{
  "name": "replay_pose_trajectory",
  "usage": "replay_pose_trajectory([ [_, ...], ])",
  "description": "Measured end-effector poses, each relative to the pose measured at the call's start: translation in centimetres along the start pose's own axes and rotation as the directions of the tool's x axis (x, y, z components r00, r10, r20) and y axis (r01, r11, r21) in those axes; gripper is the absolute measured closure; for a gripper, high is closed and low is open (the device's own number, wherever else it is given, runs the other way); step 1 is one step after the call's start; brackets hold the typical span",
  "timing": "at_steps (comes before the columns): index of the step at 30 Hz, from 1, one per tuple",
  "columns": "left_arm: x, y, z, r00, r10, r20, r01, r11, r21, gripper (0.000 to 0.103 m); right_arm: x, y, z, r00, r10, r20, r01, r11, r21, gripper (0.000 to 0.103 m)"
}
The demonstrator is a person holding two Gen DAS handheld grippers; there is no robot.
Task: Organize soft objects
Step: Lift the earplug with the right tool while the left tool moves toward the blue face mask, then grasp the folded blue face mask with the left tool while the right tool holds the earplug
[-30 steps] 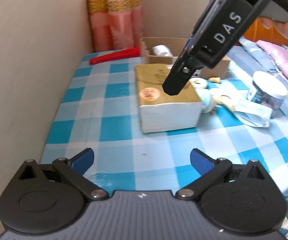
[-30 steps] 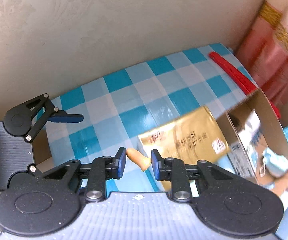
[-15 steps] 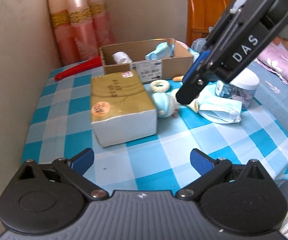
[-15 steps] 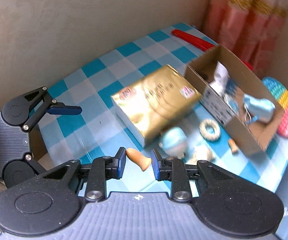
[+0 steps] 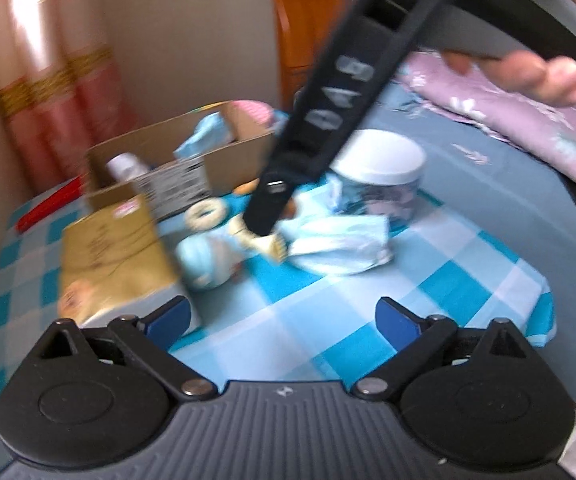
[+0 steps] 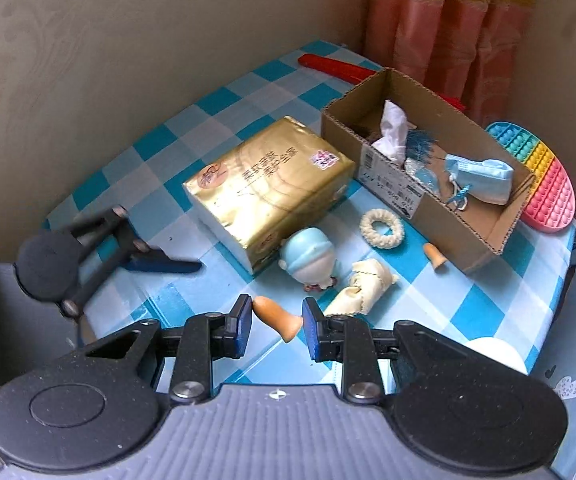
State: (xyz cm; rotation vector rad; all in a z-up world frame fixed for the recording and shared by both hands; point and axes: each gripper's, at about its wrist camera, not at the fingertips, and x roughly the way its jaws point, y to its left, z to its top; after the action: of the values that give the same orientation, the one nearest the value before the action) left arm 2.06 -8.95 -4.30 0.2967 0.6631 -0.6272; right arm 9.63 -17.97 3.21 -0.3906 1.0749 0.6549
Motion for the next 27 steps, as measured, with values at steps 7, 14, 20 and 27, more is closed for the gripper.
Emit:
replay_pose_trajectory([
  [7,3.5,-1.3,1.1,0.989,-0.142,0.030,0.142,0.990,0.025,0.018,-0.8,-1.3,0.0,1.000,-0.015,0.024,0.014,0.999,0.030,0.071],
  [14,5.5,-1.6,2.1,0.980,-0.187,0.065,0.186,0.982,0.026,0.017,-0.5,-2.5,-0.2,1.000,-0.011,0.030,0.009,0.999,0.051,0.071],
  [20,7.8,-1.9,2.9,0.987,-0.162,0.016,0.162,0.986,0.044,0.017,0.0,-3.6,-0.1,0.999,0.000,0.034,-0.002,0.998,0.070,0.071],
  [27,9.9,-1.7,2.8,0.989,-0.147,-0.027,0.148,0.989,0.026,0.016,0.9,-5.1,-0.1,1.000,0.002,0.026,-0.005,0.995,0.100,0.071],
])
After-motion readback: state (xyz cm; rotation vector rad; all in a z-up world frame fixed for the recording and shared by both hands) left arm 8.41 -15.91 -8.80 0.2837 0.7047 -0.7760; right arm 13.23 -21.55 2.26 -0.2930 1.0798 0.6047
